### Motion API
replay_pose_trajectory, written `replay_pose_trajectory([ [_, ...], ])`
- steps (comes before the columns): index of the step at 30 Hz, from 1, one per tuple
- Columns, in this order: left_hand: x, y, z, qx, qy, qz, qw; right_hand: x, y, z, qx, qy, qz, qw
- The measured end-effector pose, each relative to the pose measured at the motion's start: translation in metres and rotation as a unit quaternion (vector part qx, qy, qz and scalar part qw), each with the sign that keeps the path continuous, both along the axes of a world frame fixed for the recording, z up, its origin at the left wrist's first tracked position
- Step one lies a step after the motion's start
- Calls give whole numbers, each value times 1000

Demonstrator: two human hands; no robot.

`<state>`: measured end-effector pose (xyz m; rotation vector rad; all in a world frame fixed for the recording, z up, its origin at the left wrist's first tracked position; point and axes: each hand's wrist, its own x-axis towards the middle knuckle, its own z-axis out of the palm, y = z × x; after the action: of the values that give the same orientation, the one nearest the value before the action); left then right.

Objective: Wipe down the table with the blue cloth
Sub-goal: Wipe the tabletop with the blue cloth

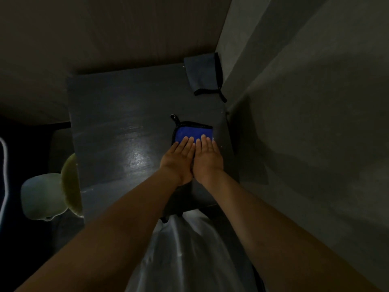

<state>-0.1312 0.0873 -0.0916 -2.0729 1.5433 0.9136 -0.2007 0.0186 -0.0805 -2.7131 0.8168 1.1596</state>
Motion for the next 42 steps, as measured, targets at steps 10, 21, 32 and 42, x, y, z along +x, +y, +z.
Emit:
replay_pose_trajectory([
  [10,2,-13,-5,-59,18,-15,998,-8,-10,0,26,-34,-75,996],
  [21,-71,12,-1,-165,85,237,954,0,-90,9,105,-152,102,977],
  [32,-64,-6,0,-77,32,192,978,-6,-99,5,37,-86,288,953],
  [42,-33,4,0,-86,25,79,993,-19,-120,-3,157,-110,214,958],
])
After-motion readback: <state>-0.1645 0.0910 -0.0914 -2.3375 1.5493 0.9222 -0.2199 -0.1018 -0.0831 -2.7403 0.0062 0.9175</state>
